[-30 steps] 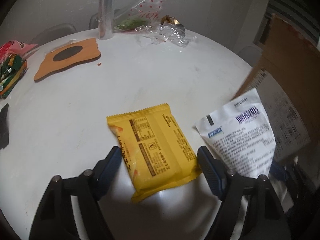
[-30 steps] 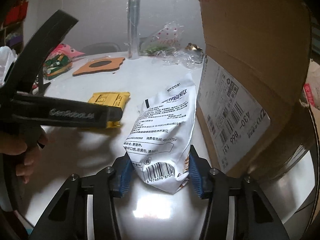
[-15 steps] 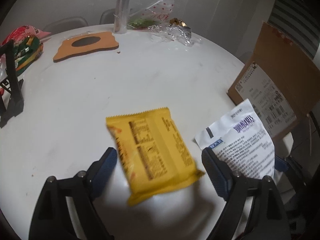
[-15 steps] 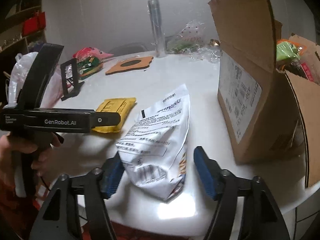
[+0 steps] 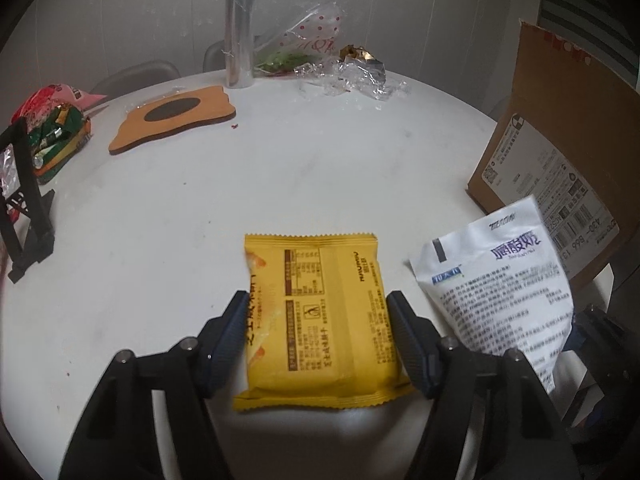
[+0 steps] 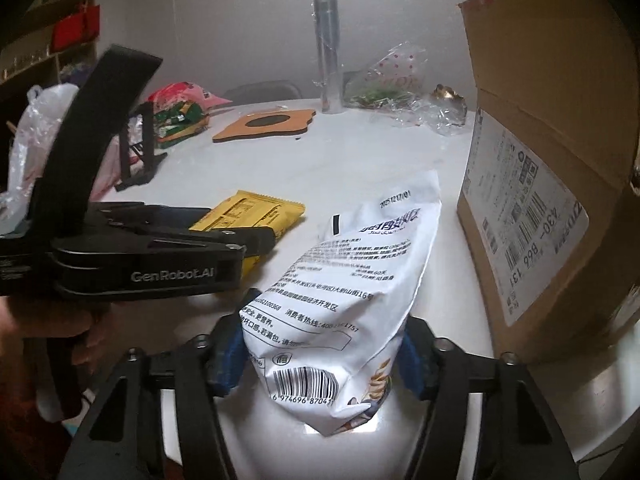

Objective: Organize snacks
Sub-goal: 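Grasp the white bag with the right tool while the left tool grasps the yellow biscuit pack, then lower both packs into the cardboard box and open both tools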

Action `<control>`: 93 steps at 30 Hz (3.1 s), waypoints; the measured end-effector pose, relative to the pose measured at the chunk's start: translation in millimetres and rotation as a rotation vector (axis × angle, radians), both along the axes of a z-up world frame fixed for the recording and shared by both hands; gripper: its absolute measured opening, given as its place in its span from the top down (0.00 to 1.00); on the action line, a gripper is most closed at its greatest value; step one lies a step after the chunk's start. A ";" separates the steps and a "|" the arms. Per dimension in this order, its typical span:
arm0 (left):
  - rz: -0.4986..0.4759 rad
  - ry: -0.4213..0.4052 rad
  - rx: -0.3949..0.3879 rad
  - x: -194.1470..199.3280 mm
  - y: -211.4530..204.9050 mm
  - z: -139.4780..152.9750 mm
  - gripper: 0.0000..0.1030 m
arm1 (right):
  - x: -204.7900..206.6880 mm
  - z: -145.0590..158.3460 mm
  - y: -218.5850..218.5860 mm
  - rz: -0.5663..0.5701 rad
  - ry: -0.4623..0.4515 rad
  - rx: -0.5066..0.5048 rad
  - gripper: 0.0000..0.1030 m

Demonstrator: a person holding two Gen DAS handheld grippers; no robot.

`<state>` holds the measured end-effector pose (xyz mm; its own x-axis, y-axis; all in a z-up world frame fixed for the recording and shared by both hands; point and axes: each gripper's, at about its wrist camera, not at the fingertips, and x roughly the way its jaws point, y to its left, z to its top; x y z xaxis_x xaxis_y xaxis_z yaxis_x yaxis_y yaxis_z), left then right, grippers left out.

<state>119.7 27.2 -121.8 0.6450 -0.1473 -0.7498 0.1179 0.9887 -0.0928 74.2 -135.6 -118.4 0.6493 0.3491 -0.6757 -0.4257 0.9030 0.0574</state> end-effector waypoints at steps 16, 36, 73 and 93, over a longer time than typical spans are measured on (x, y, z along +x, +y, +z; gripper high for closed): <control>0.011 -0.246 -0.070 -50.1 38.8 107.5 0.36 | -23.8 68.1 -1.6 0.144 -0.082 0.089 0.64; -0.368 -0.396 -0.090 -24.0 -121.5 234.5 0.36 | -3.0 188.3 -123.9 0.004 -0.247 0.140 0.64; -0.401 -0.183 0.002 55.9 -211.9 158.5 0.16 | 67.0 129.0 -151.0 0.052 -0.142 -0.090 0.28; -0.321 -0.352 -0.050 18.0 -189.2 186.5 0.06 | 46.9 147.8 -180.8 -0.017 -0.167 -0.046 0.25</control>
